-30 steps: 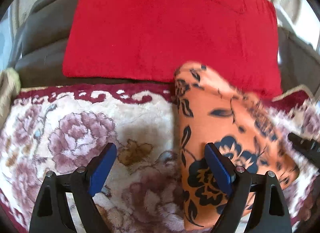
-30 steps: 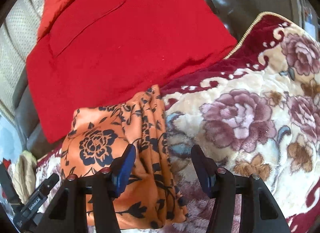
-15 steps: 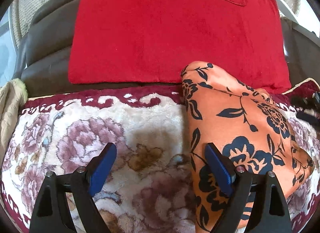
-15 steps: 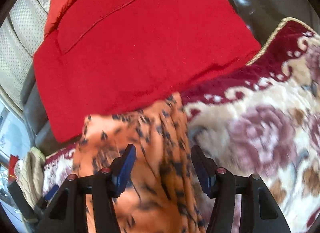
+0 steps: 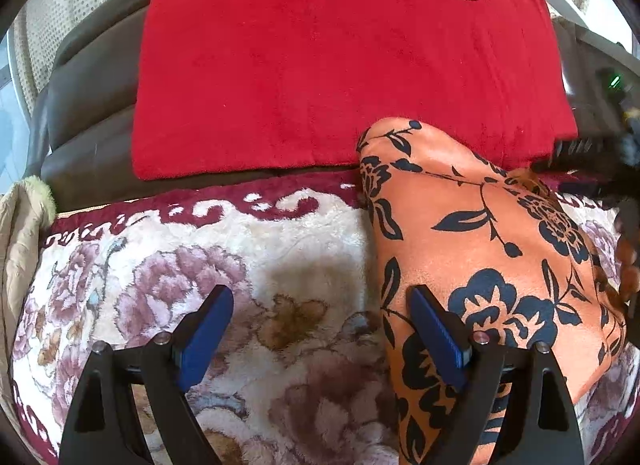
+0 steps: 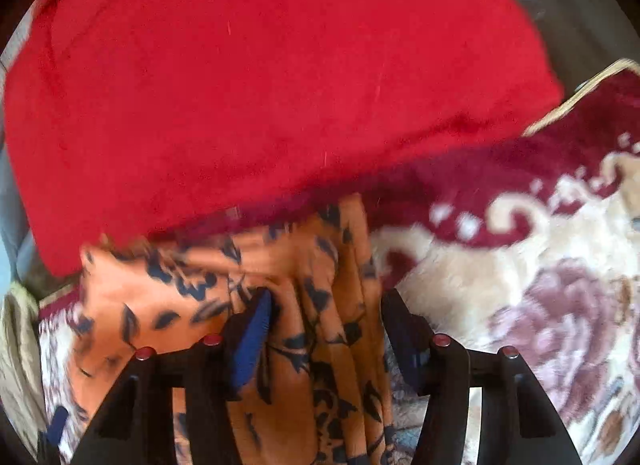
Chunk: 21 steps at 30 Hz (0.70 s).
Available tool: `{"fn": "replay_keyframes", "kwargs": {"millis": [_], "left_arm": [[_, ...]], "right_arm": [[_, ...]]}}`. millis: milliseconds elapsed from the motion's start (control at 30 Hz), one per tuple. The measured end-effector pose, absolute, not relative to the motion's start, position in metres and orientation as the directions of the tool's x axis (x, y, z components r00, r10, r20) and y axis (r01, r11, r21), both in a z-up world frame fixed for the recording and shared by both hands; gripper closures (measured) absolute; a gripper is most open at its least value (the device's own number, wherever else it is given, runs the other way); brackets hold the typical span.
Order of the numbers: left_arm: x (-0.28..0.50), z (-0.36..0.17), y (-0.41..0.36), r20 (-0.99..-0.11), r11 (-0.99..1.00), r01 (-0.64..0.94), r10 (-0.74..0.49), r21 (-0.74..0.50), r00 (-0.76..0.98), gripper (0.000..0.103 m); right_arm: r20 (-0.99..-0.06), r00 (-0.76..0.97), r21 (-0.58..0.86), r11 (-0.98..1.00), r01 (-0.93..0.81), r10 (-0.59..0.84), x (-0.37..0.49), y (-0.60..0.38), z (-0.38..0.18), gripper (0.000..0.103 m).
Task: Fold small clothes
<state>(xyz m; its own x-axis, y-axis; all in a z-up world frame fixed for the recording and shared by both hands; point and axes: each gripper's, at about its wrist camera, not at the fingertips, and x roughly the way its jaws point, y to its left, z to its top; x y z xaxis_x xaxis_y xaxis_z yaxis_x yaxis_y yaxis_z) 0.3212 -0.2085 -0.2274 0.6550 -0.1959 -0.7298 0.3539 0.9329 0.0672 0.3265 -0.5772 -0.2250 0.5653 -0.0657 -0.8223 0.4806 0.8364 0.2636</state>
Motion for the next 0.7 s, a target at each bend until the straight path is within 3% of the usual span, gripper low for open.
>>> {"fn": "replay_keyframes", "kwargs": {"millis": [133,200,267,333,433,533,633,700], "left_arm": [[0.317,-0.219,-0.203,-0.703,0.938,0.343,-0.212,0.049,0.679,0.013],[0.316,-0.217,-0.203,-0.694,0.938,0.341,-0.204,0.063,0.691,0.013],[0.317,-0.222,-0.206,-0.711,0.933,0.349,-0.188,0.086,0.678,0.013],[0.318,-0.229,-0.210,-0.734,0.927,0.359,-0.172,0.105,0.657,0.013],[0.318,-0.232,-0.213,-0.731,0.919,0.368,-0.152,0.143,0.665,0.013],[0.319,-0.229,-0.211,-0.731,0.916,0.380,-0.171,0.129,0.661,0.013],[0.322,-0.224,-0.205,-0.725,0.922,0.378,-0.204,0.084,0.658,0.013],[0.322,-0.220,-0.202,-0.713,0.926,0.372,-0.215,0.069,0.667,0.013]], "right_arm": [[-0.683,0.724,0.450,0.837,0.313,0.096,0.319,-0.563,-0.186,0.042],[-0.657,0.722,0.526,0.817,0.236,0.215,0.330,-0.553,-0.181,0.052],[-0.650,0.692,0.589,0.784,0.196,0.315,0.346,-0.543,-0.186,0.062],[-0.650,0.658,0.630,0.754,0.186,0.381,0.362,-0.534,-0.198,0.063],[-0.728,0.575,0.605,0.743,0.286,0.372,0.383,-0.527,-0.230,0.065],[-0.718,0.593,0.617,0.726,0.302,0.364,0.386,-0.531,-0.238,0.065],[-0.664,0.638,0.672,0.686,0.281,0.390,0.367,-0.541,-0.224,0.061],[-0.625,0.685,0.687,0.681,0.254,0.374,0.348,-0.555,-0.210,0.041]]}}
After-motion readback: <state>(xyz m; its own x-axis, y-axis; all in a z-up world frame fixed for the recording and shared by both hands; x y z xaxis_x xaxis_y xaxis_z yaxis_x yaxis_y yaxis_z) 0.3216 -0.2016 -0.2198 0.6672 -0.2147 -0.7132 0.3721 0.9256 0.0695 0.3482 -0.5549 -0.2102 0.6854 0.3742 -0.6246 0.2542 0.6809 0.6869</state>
